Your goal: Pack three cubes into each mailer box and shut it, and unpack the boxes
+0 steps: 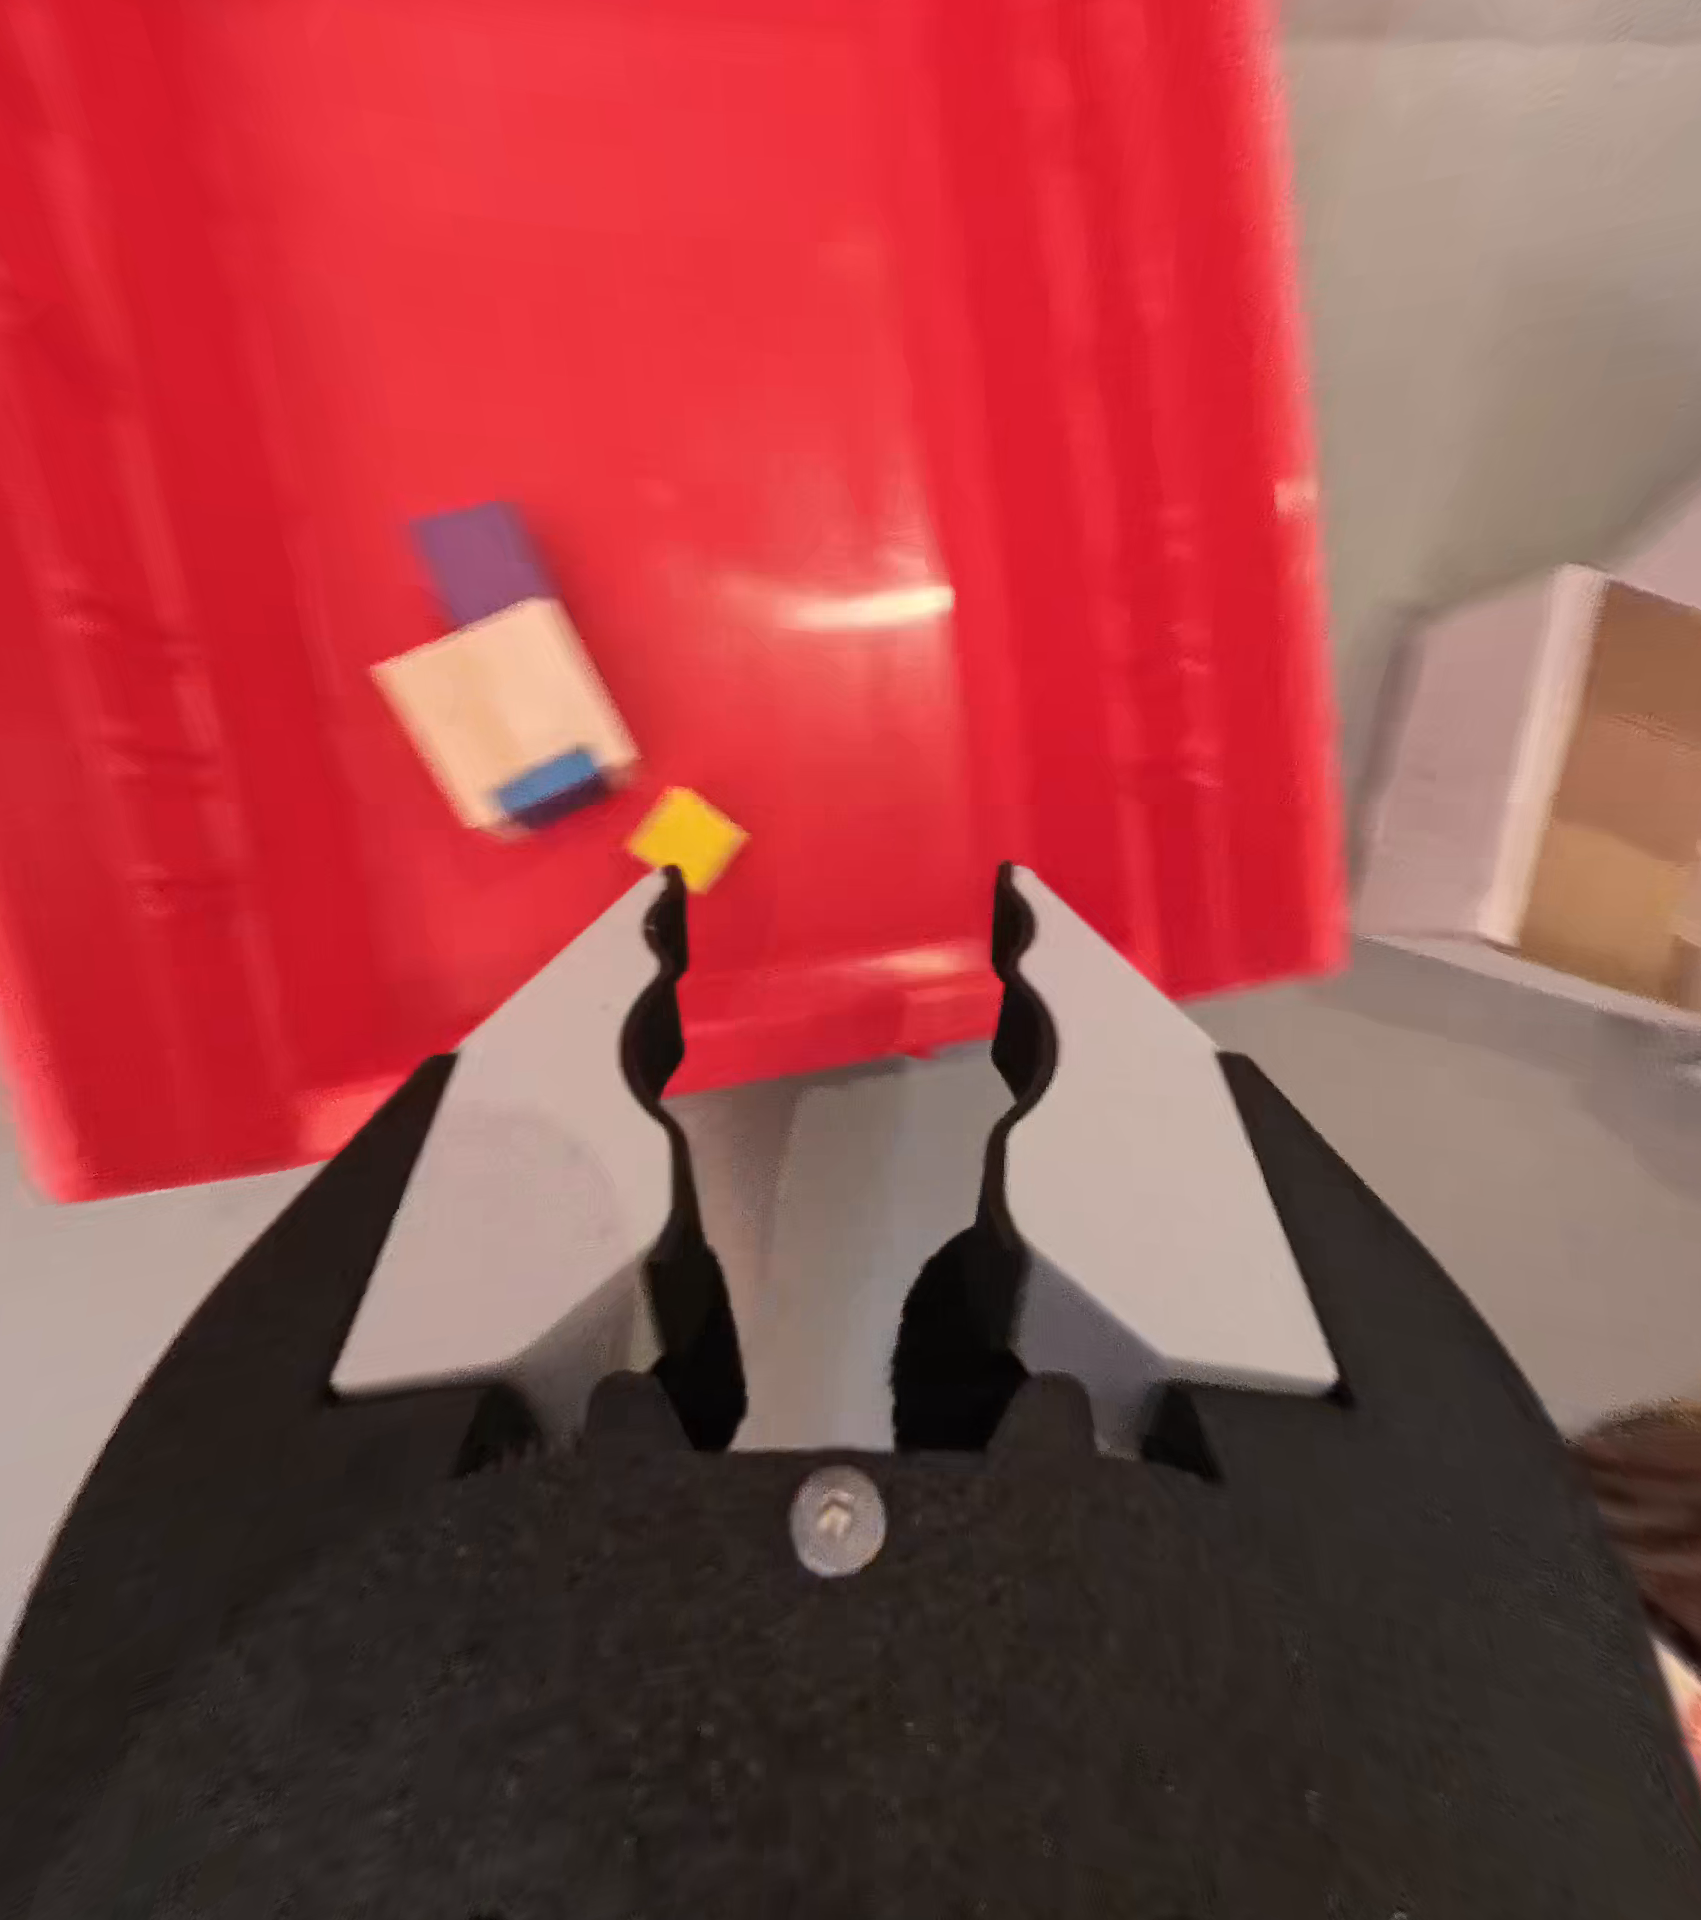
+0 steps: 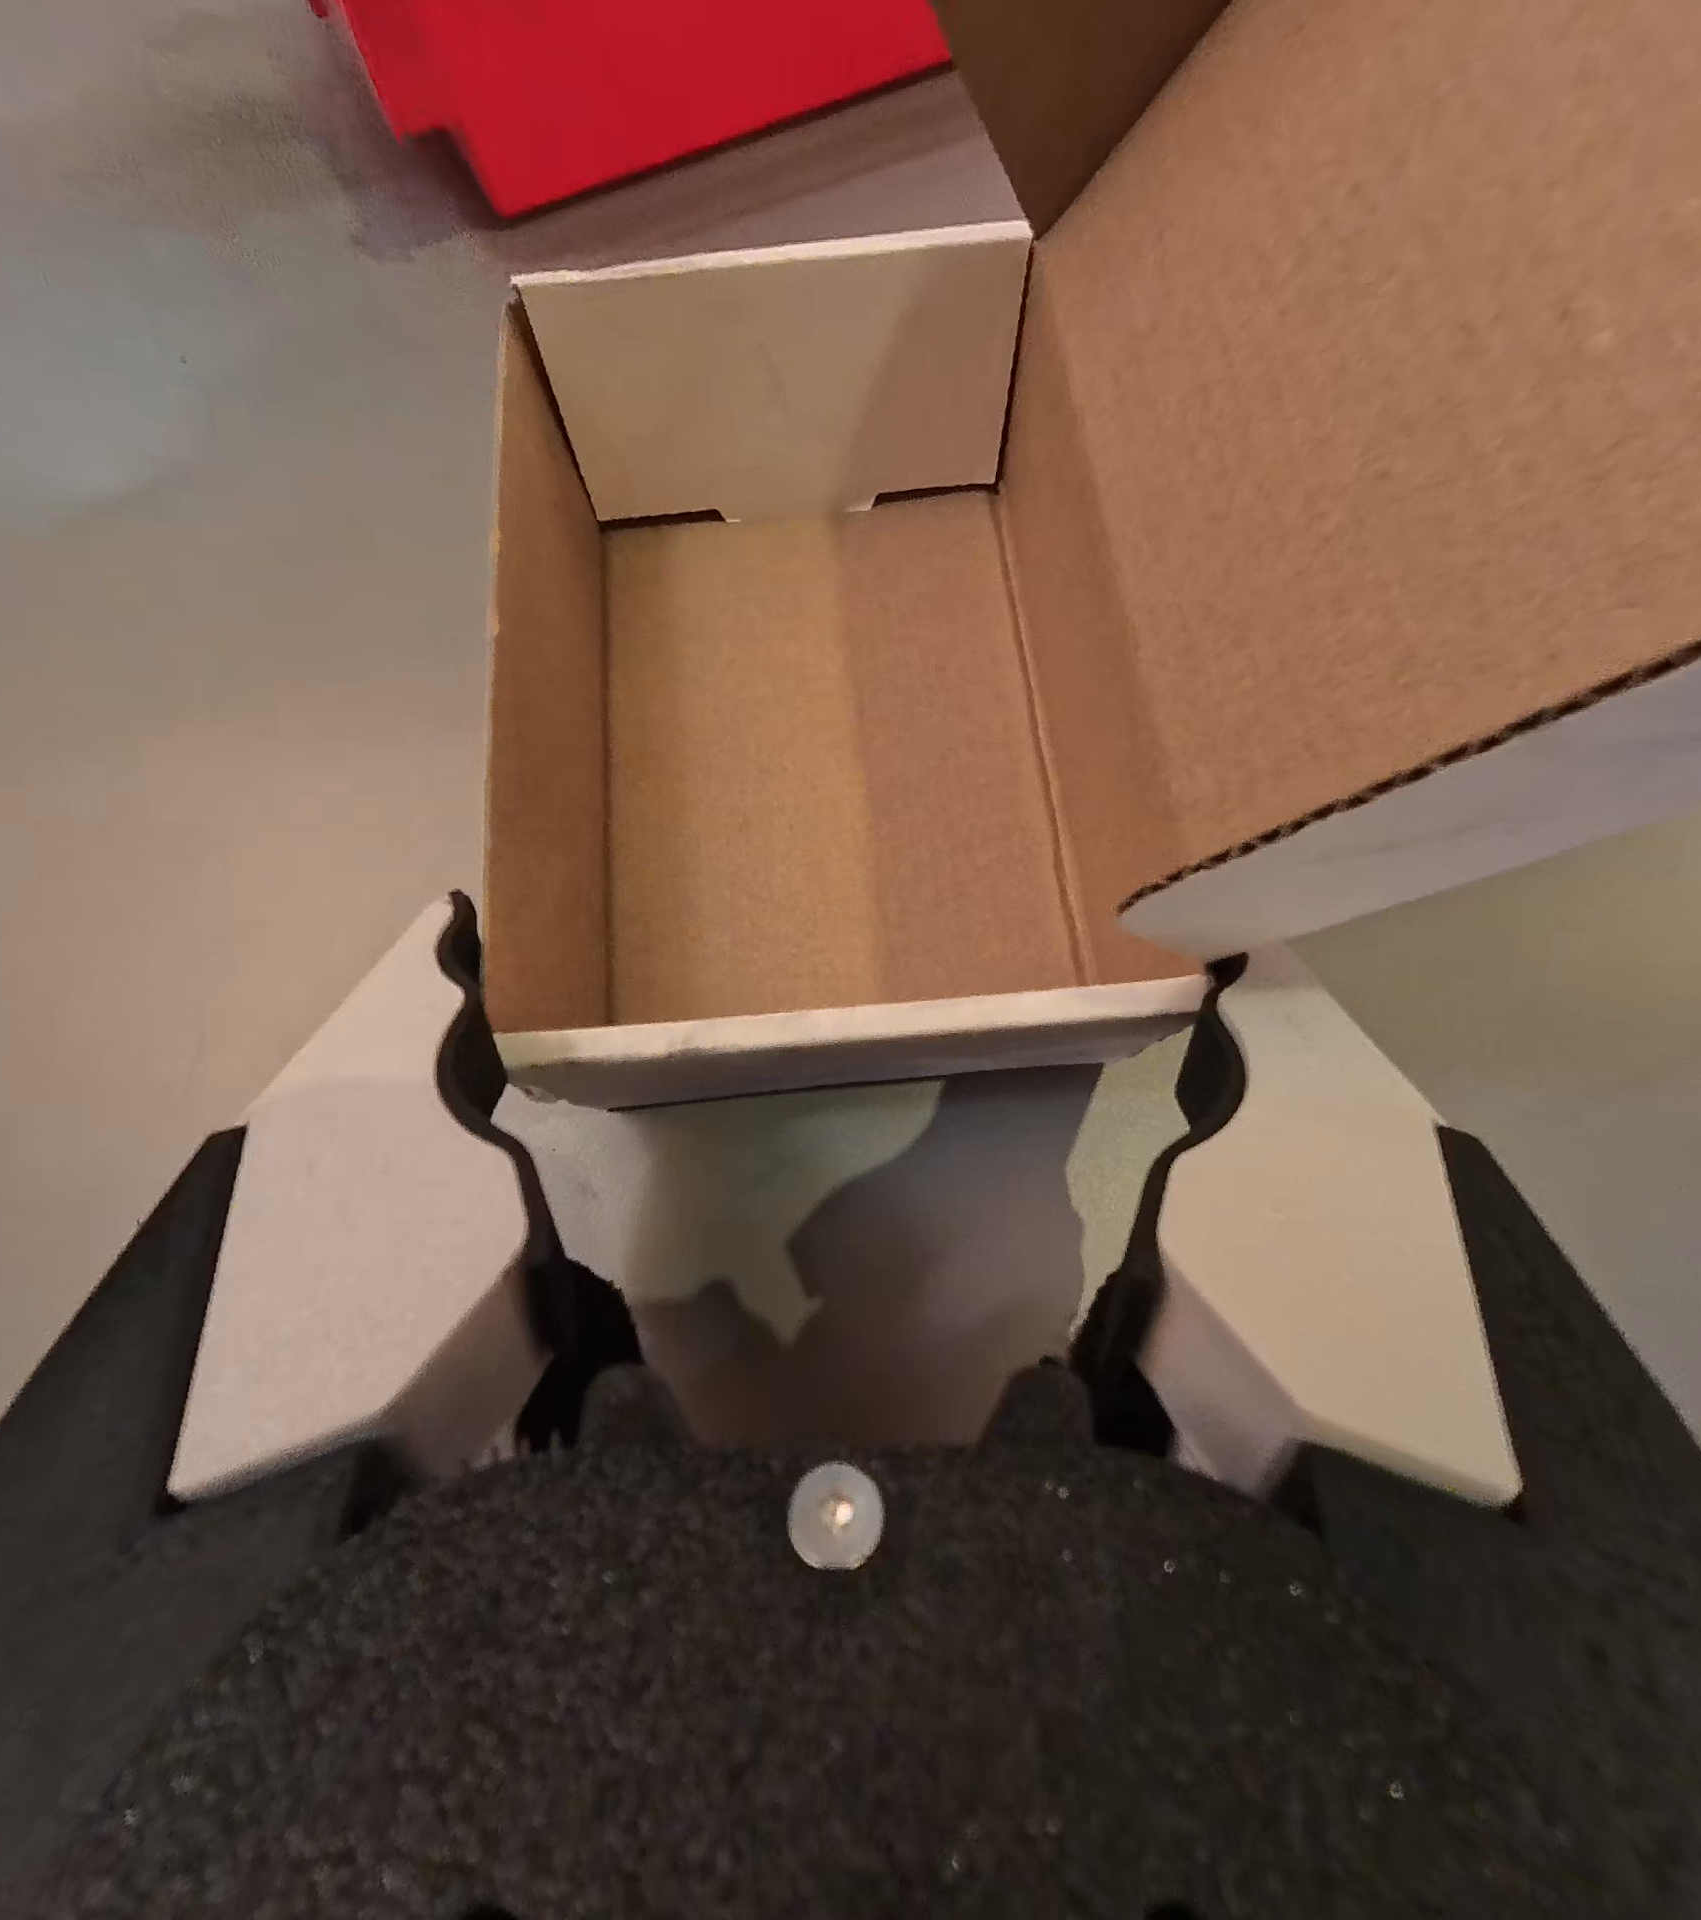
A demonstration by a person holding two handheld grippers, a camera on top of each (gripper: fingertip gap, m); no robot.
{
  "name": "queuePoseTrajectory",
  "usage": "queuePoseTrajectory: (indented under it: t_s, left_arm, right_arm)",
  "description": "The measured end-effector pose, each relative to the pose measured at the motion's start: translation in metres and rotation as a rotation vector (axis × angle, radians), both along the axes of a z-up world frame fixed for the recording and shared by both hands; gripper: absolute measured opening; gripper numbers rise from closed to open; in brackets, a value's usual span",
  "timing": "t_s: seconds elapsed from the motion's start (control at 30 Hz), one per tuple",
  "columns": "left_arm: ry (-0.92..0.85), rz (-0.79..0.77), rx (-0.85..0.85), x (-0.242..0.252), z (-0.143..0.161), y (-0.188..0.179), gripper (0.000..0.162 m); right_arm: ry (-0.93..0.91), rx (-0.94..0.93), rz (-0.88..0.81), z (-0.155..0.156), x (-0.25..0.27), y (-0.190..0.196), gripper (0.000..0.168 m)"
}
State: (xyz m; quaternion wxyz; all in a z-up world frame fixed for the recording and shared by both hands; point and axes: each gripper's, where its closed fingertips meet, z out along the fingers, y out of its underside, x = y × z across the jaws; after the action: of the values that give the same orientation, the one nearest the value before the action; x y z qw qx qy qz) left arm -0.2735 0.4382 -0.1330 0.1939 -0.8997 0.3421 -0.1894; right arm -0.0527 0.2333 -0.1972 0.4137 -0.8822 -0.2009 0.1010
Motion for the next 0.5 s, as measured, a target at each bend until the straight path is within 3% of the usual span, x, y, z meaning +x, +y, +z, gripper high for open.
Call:
queuePoseTrajectory:
  t_s: [0.1,0.23,0.5]
  left_arm:
    - [0.114,0.084,0.003,-0.014,-0.014,0.032,0.072]
    - [0.201,0.140,-0.057,-0.020,-0.031,0.053,0.081]
    - [0.283,0.202,-0.091,-0.020,-0.049,0.071,0.066]
  right_arm:
    - [-0.005,-0.002,0.002,0.000,0.000,0.000,0.132]
    - [-0.005,0.001,0.003,0.000,0.000,0.000,0.133]
    - [0.001,0.002,0.006,0.000,0.000,0.000,0.133]
